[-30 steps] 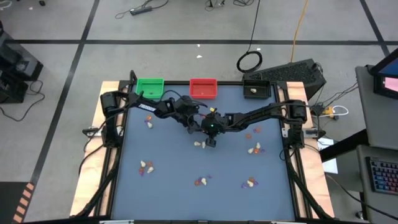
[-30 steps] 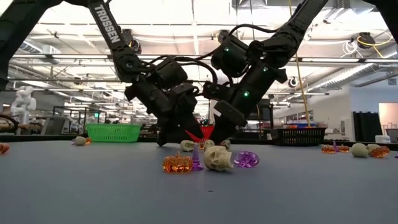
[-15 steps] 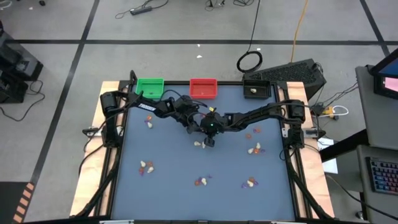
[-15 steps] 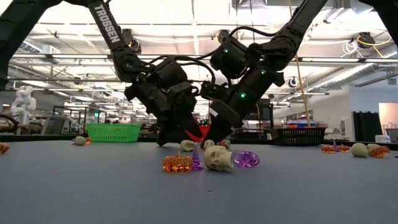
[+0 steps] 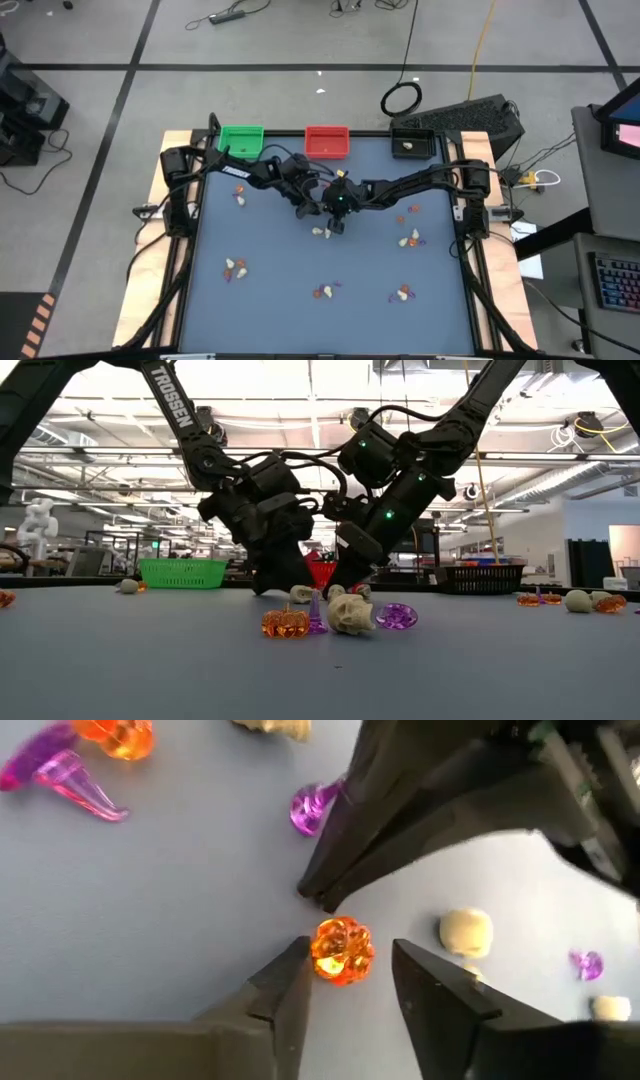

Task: Sort Halloween decoration
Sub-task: Put the orange pumpkin toy into the red bin

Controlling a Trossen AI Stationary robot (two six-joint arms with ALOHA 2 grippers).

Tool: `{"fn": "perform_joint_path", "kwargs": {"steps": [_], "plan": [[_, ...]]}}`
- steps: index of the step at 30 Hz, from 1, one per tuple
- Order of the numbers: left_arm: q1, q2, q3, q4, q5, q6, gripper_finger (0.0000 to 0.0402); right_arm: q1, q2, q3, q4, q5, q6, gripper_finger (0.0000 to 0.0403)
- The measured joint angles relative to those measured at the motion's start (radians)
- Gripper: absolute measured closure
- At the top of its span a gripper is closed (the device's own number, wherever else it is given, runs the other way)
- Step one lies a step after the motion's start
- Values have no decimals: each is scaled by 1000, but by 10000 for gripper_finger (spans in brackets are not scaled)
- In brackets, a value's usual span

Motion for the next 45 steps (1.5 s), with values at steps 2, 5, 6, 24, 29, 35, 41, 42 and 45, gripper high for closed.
{"fn": "perform_joint_path", "kwargs": {"steps": [2, 5, 6, 24, 29, 35, 41, 42, 45], "plan": [[-4, 0, 0, -5, -6, 14, 277, 0, -1, 0, -1, 3, -18, 403], [-4, 0, 0, -8, -18, 18, 290, 0, -33, -2, -30, 29, -27, 403], [-3, 0, 0, -8, -19, 18, 291, 0, -47, -2, -32, 28, -26, 403], [3, 0, 0, 14, 6, -31, 292, 46, 14, 0, 47, -110, -13, 403], [3, 0, 0, 16, 1, -36, 286, 39, 24, 0, 64, -108, -17, 403], [2, 0, 0, 16, -15, -38, 228, 32, 24, 0, 64, -109, -26, 403], [4, 0, 0, 12, 9, -24, 204, 26, 24, 0, 63, -86, -54, 403], [4, 0, 0, 12, 12, -23, 203, 24, 24, 0, 63, -87, -58, 403], [4, 0, 0, 14, 26, -21, 203, 24, 24, 0, 64, -87, -74, 403]]}}
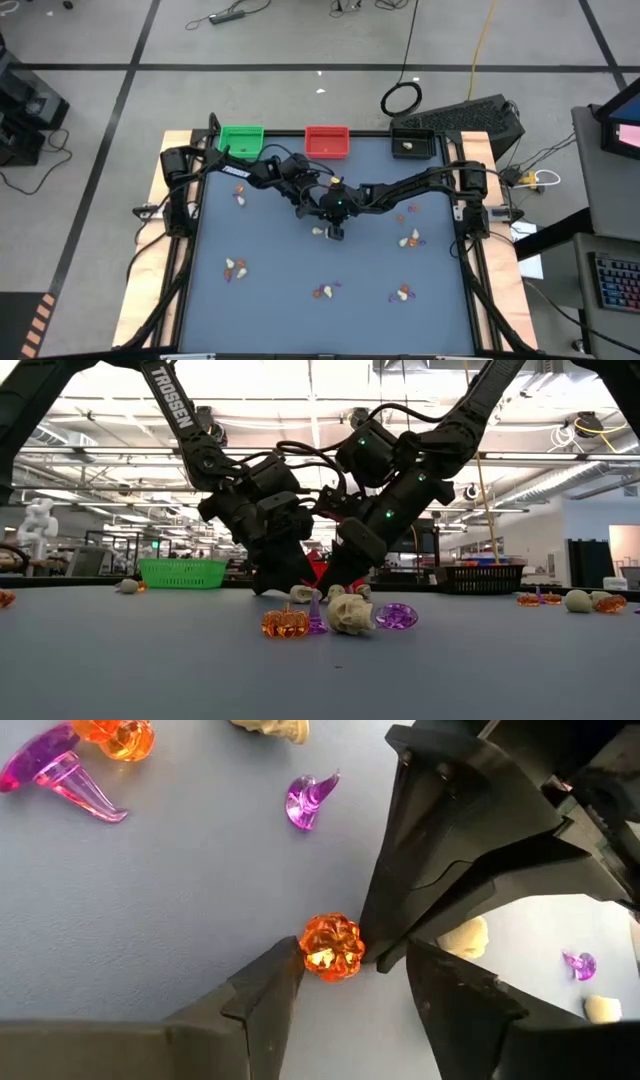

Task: Sort Halloween decoration
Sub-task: Put the orange pumpkin toy into the red bin

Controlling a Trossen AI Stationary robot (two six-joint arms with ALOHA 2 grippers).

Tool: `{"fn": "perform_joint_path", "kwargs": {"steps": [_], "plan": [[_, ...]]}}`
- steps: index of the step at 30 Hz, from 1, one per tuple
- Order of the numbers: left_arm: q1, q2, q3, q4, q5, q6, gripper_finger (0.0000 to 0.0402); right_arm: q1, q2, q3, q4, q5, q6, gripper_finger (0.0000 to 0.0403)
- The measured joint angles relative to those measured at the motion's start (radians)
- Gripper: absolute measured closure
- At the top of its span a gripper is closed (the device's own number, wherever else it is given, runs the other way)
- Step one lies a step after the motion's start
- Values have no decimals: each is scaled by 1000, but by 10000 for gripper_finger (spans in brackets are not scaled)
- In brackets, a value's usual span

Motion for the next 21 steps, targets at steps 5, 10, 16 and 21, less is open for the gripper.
{"fn": "perform_joint_path", "kwargs": {"steps": [5, 10, 16, 21], "plan": [[2, 0, 0, 3, 5, 3, 223, -1, 0, 0, -2, 0, -4, 403], [30, -14, -5, 9, 39, 9, 254, -1, 0, 0, -7, 1, -5, 403], [37, -15, -5, 14, 56, 9, 278, 2, 0, 0, -10, 3, -8, 403], [17, -15, -8, 42, 11, -1, 281, 2, 0, 0, -10, 2, -22, 403]]}}
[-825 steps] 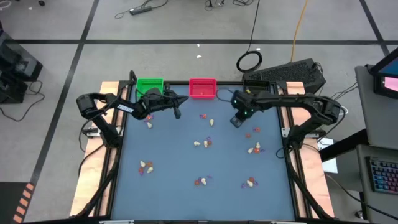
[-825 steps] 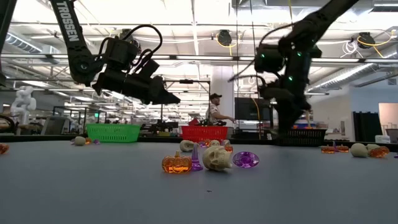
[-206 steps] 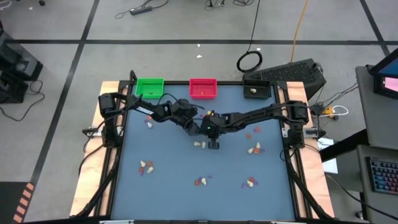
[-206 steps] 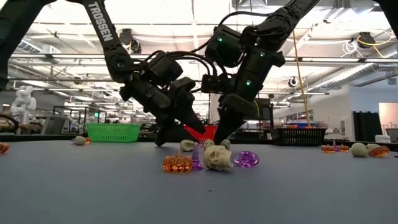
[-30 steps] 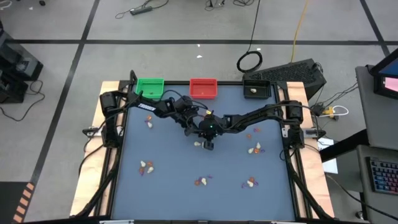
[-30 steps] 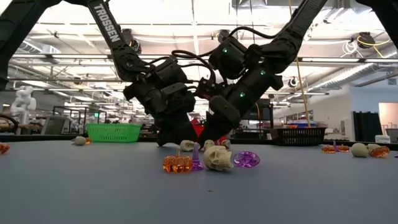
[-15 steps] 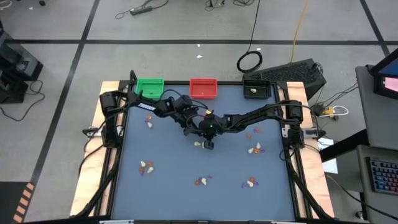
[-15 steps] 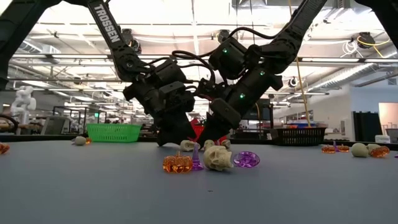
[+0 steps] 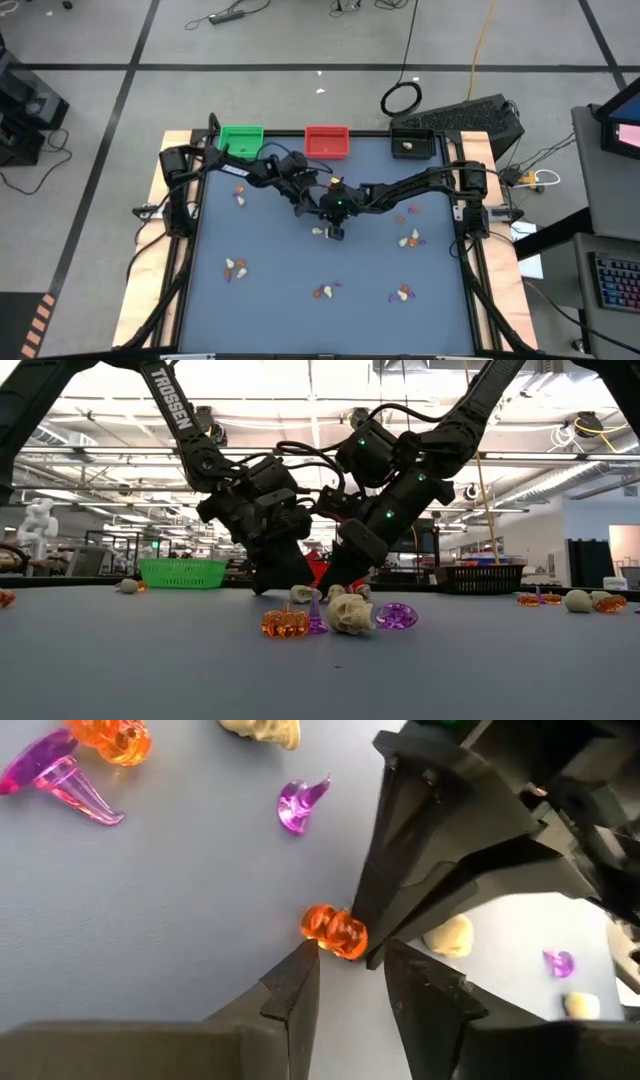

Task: Sort Halloween decoration
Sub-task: Put the orange pumpkin toy into the red bin

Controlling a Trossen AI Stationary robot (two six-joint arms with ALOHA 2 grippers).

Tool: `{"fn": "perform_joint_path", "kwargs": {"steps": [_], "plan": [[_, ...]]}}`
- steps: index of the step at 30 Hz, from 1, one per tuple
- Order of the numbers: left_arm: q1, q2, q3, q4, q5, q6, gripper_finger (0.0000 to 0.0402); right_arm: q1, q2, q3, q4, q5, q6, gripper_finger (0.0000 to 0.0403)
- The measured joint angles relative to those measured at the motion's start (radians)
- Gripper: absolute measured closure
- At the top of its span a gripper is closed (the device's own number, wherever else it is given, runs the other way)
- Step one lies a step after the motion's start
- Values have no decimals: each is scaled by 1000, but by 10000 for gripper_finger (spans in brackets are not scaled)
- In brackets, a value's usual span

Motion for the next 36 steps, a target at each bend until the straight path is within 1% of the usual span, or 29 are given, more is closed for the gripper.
{"fn": "perform_joint_path", "kwargs": {"steps": [3, 4, 17, 19, 24, 26, 33, 36], "plan": [[-9, 0, 1, -6, -76, 2, 281, 0, 0, 0, -2, 0, -2, 403], [-10, 0, 1, -8, -85, 4, 281, 0, 0, 0, -2, 0, -2, 403], [-9, 2, 2, 2, -119, -17, 285, 0, 0, 0, -3, -1, -3, 403], [-9, 2, 2, 2, -119, -15, 297, 0, 0, 0, -3, -1, -3, 403], [-6, 2, 2, 0, -115, 2, 355, 1, 0, 0, -3, -2, -6, 403], [-2, 2, 2, -1, -110, 11, 370, 1, 0, 0, -3, -3, -6, 403], [46, -48, -1, -9, -99, 52, 370, 10, -17, -2, -14, 3, -6, 403], [78, -92, -4, -31, -130, 61, 370, 16, -38, -2, -19, 8, -10, 403]]}}
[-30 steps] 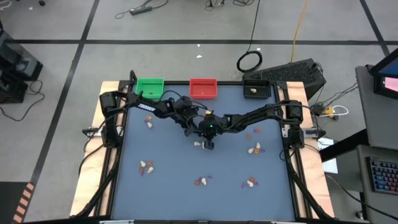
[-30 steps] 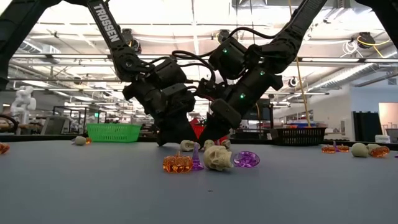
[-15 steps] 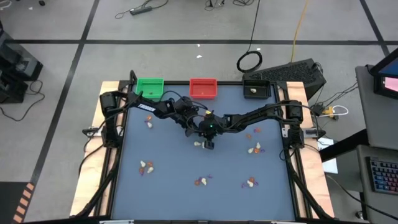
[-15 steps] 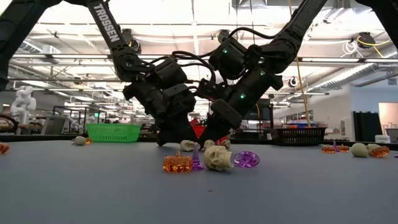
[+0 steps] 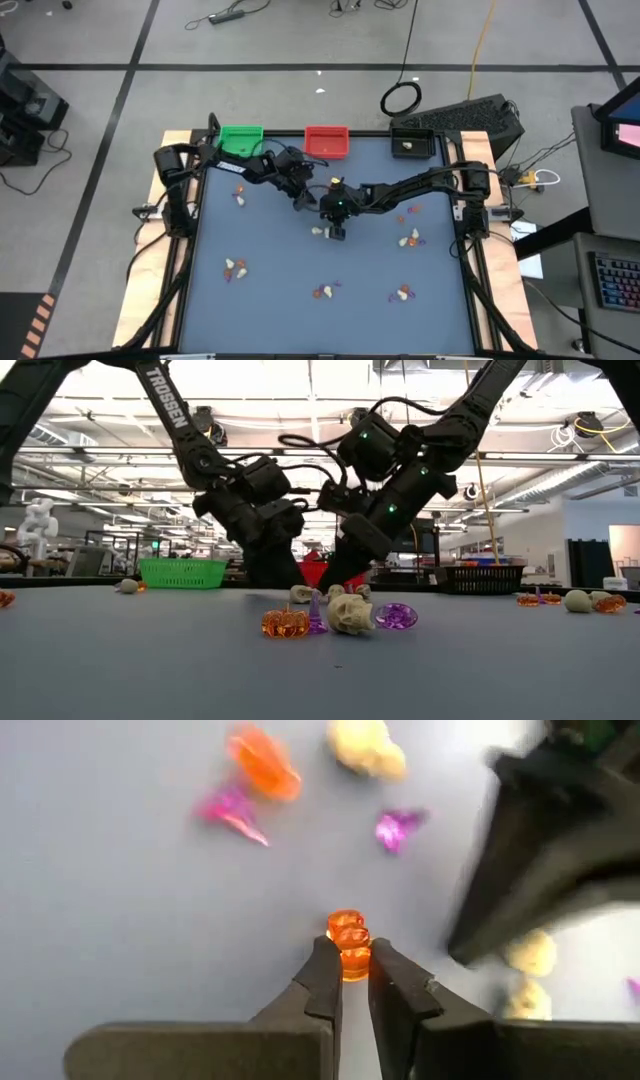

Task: Sort Halloween decoration
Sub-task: Put the orange pumpkin toy into the red bin

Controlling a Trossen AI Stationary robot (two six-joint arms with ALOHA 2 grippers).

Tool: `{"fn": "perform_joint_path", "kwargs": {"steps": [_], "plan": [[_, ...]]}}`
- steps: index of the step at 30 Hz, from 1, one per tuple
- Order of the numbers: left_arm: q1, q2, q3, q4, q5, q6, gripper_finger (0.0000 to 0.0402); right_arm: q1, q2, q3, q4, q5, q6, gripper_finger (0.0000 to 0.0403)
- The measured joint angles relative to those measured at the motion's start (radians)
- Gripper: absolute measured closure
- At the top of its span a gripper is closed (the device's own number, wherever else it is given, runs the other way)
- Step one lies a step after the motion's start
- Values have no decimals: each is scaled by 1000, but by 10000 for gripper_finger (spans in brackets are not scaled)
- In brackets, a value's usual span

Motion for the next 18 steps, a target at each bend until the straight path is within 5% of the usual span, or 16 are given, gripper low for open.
{"fn": "perform_joint_path", "kwargs": {"steps": [9, 18], "plan": [[140, -98, 34, 9, -9, 1, 369, 4, -75, 0, -19, 3, -5, 403], [219, -21, 337, -213, -84, 152, 369, 2, -150, 1, -89, 103, -33, 403]]}}
